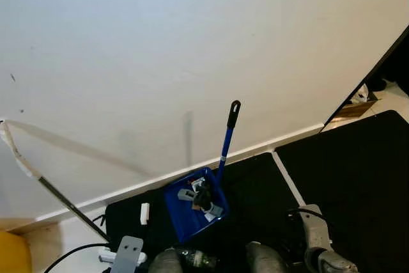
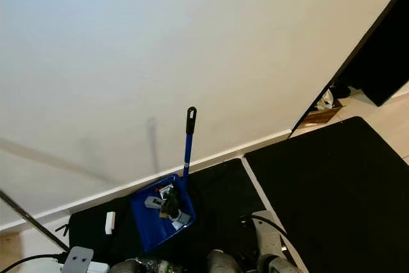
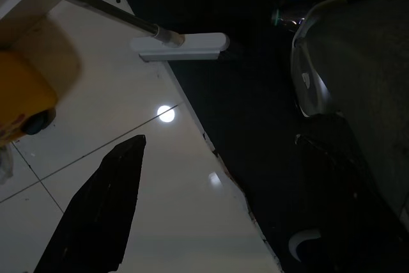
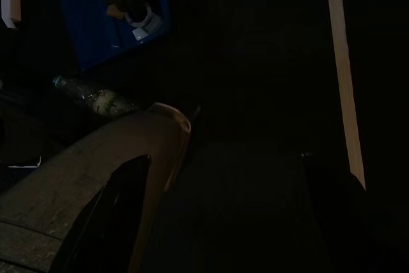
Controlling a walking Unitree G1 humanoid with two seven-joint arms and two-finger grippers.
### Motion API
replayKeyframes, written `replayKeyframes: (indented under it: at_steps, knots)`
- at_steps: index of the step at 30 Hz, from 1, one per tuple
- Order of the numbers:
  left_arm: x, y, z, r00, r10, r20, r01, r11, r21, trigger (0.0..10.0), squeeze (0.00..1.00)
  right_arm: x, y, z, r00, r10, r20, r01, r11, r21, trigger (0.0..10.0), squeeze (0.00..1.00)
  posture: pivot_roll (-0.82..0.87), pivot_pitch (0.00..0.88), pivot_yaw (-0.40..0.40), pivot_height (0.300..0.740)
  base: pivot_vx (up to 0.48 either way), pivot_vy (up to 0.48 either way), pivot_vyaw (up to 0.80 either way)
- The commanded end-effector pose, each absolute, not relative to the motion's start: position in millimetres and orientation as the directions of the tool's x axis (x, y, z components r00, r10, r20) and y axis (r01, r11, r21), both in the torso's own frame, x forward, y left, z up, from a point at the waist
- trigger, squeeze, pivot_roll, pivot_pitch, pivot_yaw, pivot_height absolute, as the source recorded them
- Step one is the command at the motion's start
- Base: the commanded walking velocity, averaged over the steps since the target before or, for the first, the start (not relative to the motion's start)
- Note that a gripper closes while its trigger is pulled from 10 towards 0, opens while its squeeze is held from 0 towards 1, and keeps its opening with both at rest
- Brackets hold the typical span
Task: Sweep floor
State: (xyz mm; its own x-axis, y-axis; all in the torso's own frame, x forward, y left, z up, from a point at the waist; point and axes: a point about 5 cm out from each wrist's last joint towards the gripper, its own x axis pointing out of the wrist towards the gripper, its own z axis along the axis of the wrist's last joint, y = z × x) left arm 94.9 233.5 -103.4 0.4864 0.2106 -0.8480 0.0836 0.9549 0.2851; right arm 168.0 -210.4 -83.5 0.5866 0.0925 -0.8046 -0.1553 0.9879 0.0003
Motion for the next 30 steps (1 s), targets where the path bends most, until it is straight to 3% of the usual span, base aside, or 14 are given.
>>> replayKeyframes:
  at_steps: [1,30]
  knots:
    - [88.4,231.7,-105.5,0.467,0.208,-0.859,0.092,0.955,0.282,10.0,0.00,164.8,-210.9,-85.0,0.573,0.093,-0.814,-0.162,0.987,-0.002,10.0,0.00,0.04,0.091,-0.052,0.740,0.000,0.000,0.00]
    - [91.1,229.5,-105.6,0.469,0.202,-0.860,0.091,0.957,0.274,10.0,0.00,162.2,-214.2,-85.5,0.570,0.082,-0.818,-0.148,0.989,-0.004,10.0,0.00,0.05,0.098,-0.054,0.740,0.000,0.000,0.00]
